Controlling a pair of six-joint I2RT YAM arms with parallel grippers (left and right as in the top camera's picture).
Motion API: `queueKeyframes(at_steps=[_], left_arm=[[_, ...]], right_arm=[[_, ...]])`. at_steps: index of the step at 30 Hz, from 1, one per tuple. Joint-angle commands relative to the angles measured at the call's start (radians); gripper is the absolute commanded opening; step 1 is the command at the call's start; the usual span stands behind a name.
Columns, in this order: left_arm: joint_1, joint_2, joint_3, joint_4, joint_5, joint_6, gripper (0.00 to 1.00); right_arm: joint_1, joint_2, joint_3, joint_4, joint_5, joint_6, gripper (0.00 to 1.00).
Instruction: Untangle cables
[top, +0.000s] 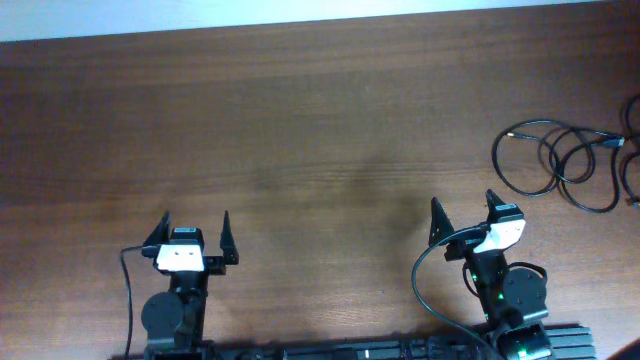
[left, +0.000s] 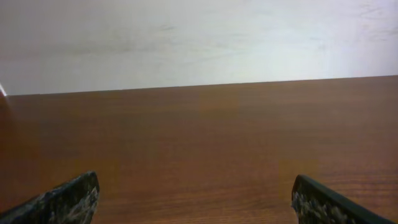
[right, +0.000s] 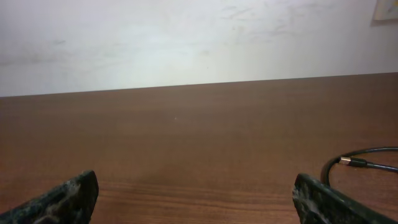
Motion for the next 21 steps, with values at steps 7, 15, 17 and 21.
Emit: queueKeyframes(at_steps=[7, 15, 17, 21], left_arm=[[0.003, -0.010, -0.002, -0.009, -0.022, -0.018, 0.99], [0.003, -0.010, -0.002, -0.009, -0.023, -0.017, 0.99], [0.003, -0.010, -0.002, -0.009, -0.023, -0.017, 0.99], [0.003, -0.010, -0.002, -0.009, -0.023, -0.018, 0.99]], right_arm=[[0.006, -0.008, -0.009, -0.002, 0.012, 0.000, 0.99], [0.006, -0.008, -0.009, -0.002, 0.012, 0.000, 0.99], [0.006, -0.008, -0.009, -0.002, 0.012, 0.000, 0.99], [0.006, -0.008, -0.009, -0.002, 0.012, 0.000, 0.99]])
